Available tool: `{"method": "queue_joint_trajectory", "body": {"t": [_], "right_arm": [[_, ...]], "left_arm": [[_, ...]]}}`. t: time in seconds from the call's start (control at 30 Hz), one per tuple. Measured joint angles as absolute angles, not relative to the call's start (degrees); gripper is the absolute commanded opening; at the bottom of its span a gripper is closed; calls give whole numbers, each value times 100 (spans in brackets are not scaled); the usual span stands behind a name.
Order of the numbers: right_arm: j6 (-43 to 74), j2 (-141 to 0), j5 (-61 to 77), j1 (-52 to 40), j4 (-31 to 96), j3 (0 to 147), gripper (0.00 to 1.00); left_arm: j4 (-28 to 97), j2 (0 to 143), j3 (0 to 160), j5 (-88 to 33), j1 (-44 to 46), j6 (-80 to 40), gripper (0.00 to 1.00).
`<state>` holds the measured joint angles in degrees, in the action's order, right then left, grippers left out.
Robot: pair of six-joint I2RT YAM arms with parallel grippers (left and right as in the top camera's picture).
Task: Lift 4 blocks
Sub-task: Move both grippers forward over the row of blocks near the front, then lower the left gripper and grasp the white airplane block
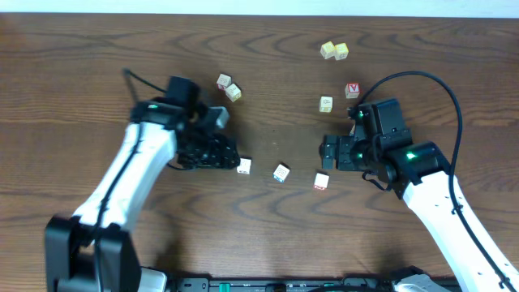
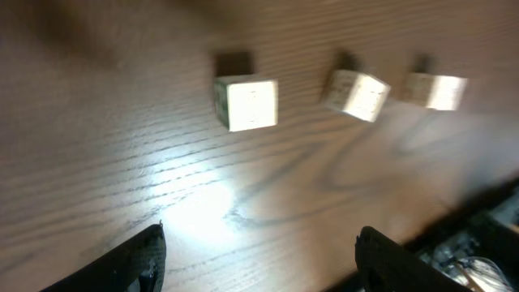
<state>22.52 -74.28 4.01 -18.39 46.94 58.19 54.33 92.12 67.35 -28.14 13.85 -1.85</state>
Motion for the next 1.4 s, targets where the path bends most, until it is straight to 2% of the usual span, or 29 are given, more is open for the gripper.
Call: {"method": "queue_joint_trajectory", "body": {"t": [0.27,0.63,0.73,0.93,1.03,1.13,1.17,1.4], "right_arm": [[2591,-7498,-257,-1841,4694,5819,99],[2652,-7498,-617,-1839,4672,5819,99],[2655,-7498,-628,-1841,4663,5819,99],[2655,-7498,-633,-1839,4661,5819,99],[2655,-7498,-635,-1839,4633,5819,99],[2655,-7498,-644,-1841,4582,5819,99],[2655,-7498,-646,-1839,4571,5819,99],[2655,-7498,-648,-1841,4547,5819,99]], "left_arm": [[5201,10053,6720,-1614,2121,-1332,75],[4285,10390,6709,-1288,2486,-1498,75],[4187,10506,6709,-1107,2486,-1435,70],[4058,10923,6726,-917,2523,-1345,69],[4058,10930,6726,-854,2598,-1337,59],[4007,10936,6726,-843,2676,-1299,35],[3979,10940,6726,-836,2687,-1315,32],[3791,10949,6726,-862,2692,-1485,30]]}}
